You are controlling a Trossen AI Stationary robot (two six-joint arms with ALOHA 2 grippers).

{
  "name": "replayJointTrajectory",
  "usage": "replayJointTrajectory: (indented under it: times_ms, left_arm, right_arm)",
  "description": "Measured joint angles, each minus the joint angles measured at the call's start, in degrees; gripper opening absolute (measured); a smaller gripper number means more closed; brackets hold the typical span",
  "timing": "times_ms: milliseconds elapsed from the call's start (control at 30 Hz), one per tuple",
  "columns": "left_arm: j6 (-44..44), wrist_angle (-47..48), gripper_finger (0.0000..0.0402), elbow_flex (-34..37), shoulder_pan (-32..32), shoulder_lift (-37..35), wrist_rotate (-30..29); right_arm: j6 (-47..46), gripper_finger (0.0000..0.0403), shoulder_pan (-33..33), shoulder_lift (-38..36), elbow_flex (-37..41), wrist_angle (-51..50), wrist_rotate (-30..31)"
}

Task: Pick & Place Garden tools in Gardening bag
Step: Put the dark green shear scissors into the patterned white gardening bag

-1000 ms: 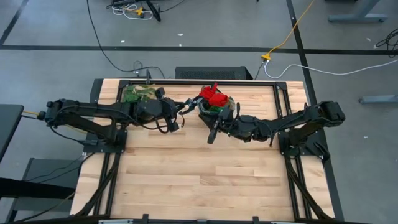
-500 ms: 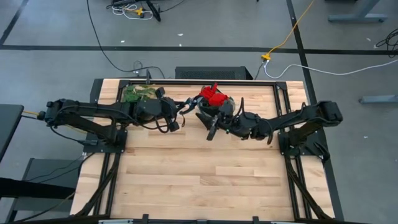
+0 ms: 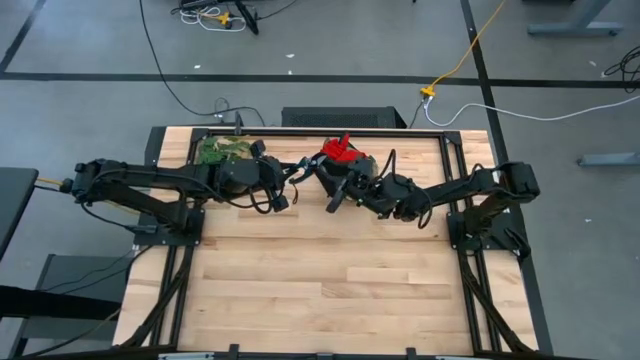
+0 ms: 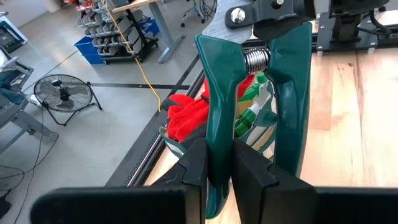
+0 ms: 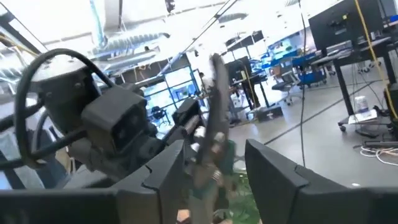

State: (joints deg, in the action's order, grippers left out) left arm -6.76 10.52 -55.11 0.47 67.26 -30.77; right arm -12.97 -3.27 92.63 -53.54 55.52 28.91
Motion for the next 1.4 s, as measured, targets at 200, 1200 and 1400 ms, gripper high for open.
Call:
replayJointTrajectory:
  times_ms: [200, 1200, 1400]
  left_arm:
    - [0.0, -0.2, 0.0051, 0.0, 0.0, 0.0, -0.3]
    - [-0.5, 0.9, 0.0144, 0.0, 0.0, 0.1, -2.4]
    - [-0.5, 2.0, 0.0159, 0.0, 0.0, 0.1, -3.4]
  right_arm:
    - [1.4, 0.016, 0.1, 2.3, -5.5, -2.4, -0.5]
    - [7.0, 0.0033, 0.1, 1.8, -10.1, -15.9, 1.1]
    - [8.3, 0.0033, 0.2, -1.8, -10.1, -24.0, 5.1]
